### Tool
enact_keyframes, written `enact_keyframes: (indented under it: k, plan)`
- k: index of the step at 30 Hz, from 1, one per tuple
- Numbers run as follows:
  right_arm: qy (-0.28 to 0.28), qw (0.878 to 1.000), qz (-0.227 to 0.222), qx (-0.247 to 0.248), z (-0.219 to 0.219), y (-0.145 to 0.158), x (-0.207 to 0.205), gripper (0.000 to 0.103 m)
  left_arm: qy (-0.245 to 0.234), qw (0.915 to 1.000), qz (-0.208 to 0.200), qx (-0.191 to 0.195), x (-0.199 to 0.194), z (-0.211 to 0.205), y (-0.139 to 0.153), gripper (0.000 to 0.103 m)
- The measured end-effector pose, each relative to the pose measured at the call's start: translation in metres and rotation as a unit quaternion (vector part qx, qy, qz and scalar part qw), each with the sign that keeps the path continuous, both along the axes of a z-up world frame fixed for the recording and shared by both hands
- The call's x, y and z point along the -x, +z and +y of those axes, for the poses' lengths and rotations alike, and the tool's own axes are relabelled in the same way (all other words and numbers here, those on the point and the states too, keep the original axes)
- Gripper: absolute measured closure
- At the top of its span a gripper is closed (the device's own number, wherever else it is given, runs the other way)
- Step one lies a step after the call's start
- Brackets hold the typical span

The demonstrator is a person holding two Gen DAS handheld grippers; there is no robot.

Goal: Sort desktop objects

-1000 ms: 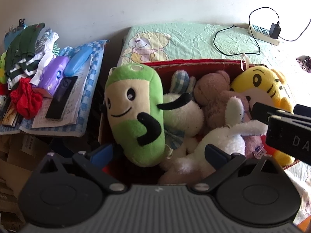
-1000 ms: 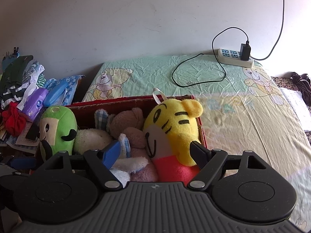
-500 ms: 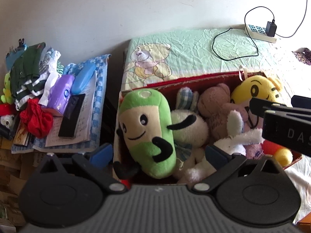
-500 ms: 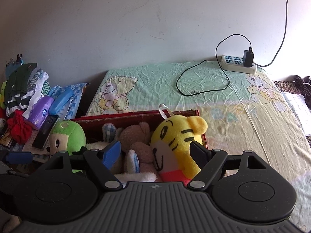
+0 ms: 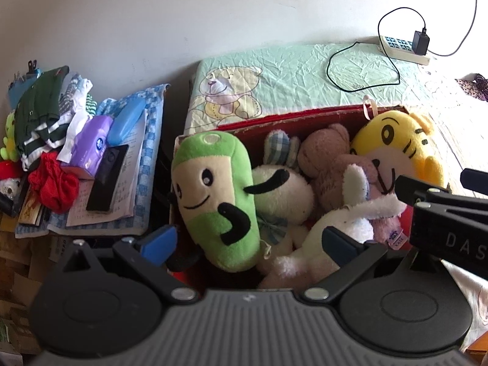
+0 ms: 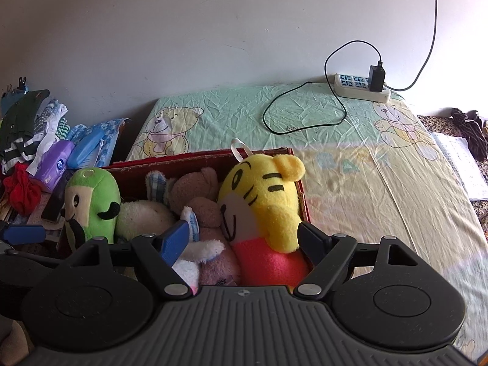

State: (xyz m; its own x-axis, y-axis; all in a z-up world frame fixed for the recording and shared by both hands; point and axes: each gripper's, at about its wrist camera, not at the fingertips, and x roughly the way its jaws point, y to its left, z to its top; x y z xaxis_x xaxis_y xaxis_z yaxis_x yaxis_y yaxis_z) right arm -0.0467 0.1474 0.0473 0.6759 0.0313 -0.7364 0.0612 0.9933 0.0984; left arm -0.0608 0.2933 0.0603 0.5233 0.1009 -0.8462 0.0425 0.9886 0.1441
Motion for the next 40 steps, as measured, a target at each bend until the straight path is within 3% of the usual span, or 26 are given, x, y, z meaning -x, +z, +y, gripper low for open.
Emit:
enact_keyframes:
  k: [40]
  plan:
    - [-0.005, 1.0, -0.008, -0.011, 0.012, -0.006, 0.015, 0.023, 0.037, 0.9986, -0.023, 0.031, 0.021, 0.023, -0.008, 0.003]
